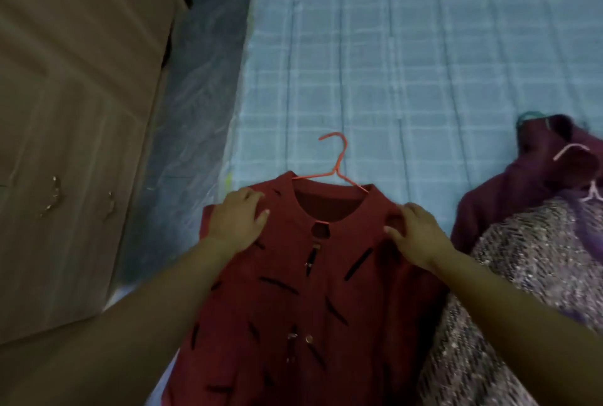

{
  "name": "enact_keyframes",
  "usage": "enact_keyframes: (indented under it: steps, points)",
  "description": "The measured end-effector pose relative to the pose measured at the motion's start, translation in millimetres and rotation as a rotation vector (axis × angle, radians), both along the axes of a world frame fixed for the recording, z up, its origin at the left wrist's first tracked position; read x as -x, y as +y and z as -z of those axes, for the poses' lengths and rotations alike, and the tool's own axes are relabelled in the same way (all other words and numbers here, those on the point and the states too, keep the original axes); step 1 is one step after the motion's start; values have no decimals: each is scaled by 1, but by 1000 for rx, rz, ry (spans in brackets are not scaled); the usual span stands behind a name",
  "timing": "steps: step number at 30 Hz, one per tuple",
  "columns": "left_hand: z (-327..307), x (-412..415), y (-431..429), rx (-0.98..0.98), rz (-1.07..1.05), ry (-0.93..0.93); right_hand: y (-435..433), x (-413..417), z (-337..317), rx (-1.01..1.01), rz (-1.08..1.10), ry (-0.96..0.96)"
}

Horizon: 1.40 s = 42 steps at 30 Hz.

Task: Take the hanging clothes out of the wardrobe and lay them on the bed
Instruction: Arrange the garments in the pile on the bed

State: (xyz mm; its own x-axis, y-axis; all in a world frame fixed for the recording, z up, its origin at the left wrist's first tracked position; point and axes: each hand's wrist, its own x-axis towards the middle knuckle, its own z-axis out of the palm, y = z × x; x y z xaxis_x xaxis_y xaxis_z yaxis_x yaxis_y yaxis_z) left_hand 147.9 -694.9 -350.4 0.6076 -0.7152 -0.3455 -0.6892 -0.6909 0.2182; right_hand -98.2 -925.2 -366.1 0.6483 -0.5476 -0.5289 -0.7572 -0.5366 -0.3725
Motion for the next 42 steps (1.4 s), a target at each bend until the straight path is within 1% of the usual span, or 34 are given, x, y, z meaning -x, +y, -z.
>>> enact_keyframes:
  steps: [2, 4, 6, 9, 11, 14, 16, 19, 23, 25, 28, 31, 34, 38, 42]
  points:
    - [25, -20, -5, -63, -10, -10, -4, -8, 16, -19, 62, 47]
    - [44, -32, -7, -135, -21, 43, -4, -13, 26, -40, 127, 32]
    - [56, -38, -10, -138, -36, 65, -2, -16, 30, -30, 168, -5]
    - [52, -38, -10, -128, -37, 107, 7, -17, 21, -33, 167, -90]
    - [40, -33, -4, -38, -8, 150, 17, -12, 6, -38, 170, -186]
    - [11, -17, 18, 139, 47, 127, 37, 4, -25, -83, 227, -325]
    - [-12, 0, 38, 246, 40, 178, 53, 21, -46, -108, 254, -397]
    - [-44, 33, 77, 375, -9, 259, 81, 52, -68, -71, 244, -482]
    - [-91, 90, 137, 497, -143, 274, 129, 85, -99, -2, 260, -634]
    - [-119, 124, 171, 584, -222, 236, 155, 100, -117, 16, 244, -694]
    - [-160, 183, 231, 687, -363, 112, 198, 125, -145, -4, 175, -754]
    - [-204, 243, 287, 718, -436, -14, 241, 152, -172, -24, 107, -822]
    - [-244, 293, 333, 718, -485, -97, 282, 177, -197, -74, 56, -874]
    - [-277, 339, 382, 744, -552, -164, 327, 203, -225, -106, 40, -972]
    - [-289, 361, 417, 785, -568, -208, 365, 225, -247, -100, 45, -1024]
